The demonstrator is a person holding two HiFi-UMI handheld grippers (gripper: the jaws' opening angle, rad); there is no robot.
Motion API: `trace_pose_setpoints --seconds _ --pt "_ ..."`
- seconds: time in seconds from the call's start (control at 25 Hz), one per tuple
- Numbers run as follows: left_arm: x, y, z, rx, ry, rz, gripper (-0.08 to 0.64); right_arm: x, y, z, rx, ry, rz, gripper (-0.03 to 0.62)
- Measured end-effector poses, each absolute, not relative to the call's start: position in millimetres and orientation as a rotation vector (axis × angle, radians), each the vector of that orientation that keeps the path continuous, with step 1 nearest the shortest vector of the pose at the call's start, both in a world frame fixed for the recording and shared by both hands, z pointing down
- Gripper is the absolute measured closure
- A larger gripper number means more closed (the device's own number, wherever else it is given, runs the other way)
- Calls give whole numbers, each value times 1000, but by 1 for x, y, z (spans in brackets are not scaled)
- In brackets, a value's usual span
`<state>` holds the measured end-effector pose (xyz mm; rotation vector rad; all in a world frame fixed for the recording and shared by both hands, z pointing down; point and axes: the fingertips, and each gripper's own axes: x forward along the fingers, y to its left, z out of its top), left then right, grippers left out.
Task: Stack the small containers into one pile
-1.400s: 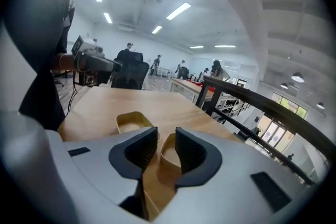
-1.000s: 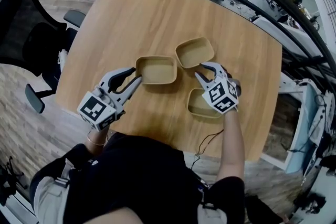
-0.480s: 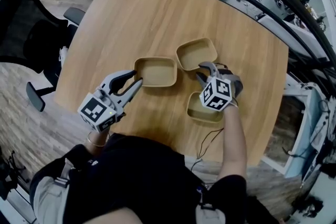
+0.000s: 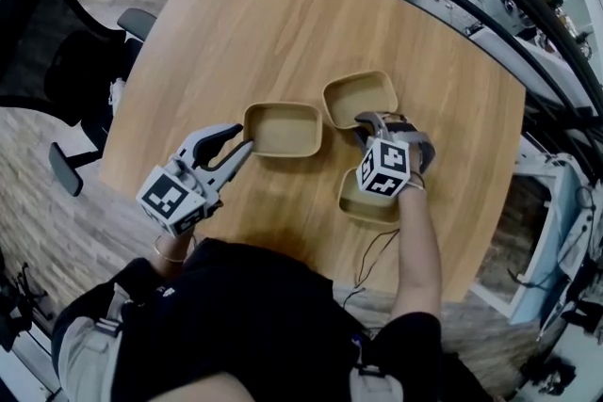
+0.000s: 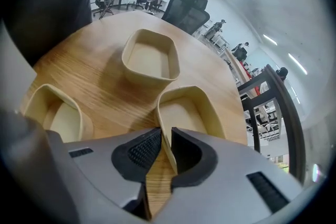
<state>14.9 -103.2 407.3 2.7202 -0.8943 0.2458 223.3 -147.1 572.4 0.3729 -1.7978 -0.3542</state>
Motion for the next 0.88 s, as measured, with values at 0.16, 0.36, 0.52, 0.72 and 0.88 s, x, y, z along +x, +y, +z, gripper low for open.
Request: trace_pose_setpoints --seconds 0.16,0.36,0.52,0.72,0.88 --pt "14 -103 407 2709 -898 267 465 226 -147 570 388 -1784 -346 560" --pt "14 -104 405 2714 -894 287 465 228 -143 567 400 -1763 -344 563" --pt "15 -103 402 2753 -878 217 465 230 -139 556 429 -1749 -331 565" --pt "13 -103 399 2776 -883 221 465 222 -133 531 472 -1754 -354 563" --pt "-2 -107 395 2767 -941 247 462 207 -124 514 488 -1754 -381 563"
